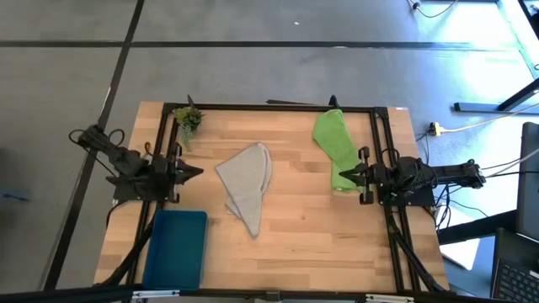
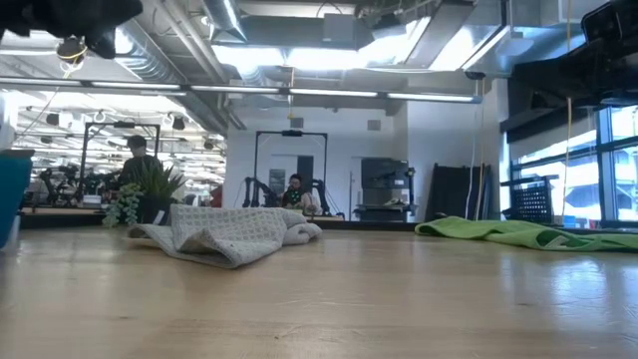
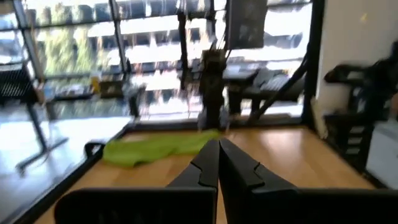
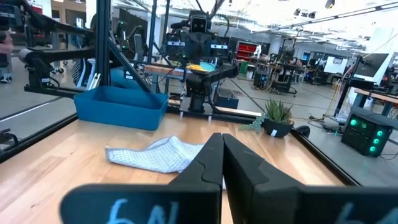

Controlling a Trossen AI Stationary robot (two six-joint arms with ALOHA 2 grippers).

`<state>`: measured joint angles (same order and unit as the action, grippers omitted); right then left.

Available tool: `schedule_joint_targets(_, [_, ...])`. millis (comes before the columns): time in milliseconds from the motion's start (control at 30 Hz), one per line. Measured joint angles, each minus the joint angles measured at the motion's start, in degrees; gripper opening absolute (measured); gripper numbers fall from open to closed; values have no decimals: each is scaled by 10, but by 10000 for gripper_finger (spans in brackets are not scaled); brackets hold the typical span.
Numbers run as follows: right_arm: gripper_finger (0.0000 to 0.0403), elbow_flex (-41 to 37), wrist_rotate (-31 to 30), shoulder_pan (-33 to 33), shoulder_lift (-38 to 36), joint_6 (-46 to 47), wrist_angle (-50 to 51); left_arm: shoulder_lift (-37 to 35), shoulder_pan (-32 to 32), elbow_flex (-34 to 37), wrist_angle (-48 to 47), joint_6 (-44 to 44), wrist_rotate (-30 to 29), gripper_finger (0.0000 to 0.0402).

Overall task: Roll microfiber towels into tight, uniform cylinder then place into a basket
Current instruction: Roll the gray towel

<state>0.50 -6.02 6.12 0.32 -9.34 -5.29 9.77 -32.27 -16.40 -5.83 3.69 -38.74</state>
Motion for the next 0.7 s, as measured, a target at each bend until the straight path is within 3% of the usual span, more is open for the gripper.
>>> schedule_joint_targets(133, [9,0,0,0,0,1,-1,87,2,-63,-101,-85,-32,0])
schedule_joint_targets(333, [9,0,0,0,0,-7,-1,209,47,-137,-261,-313,-31,0])
schedule_joint_targets(500, [9,0,0,0,0,-14,-1,279,121,-183,-355,-438,53,0])
schedule_joint_targets(700, [9,0,0,0,0,-14,-1,334,221,-197,-372,-516,178,0])
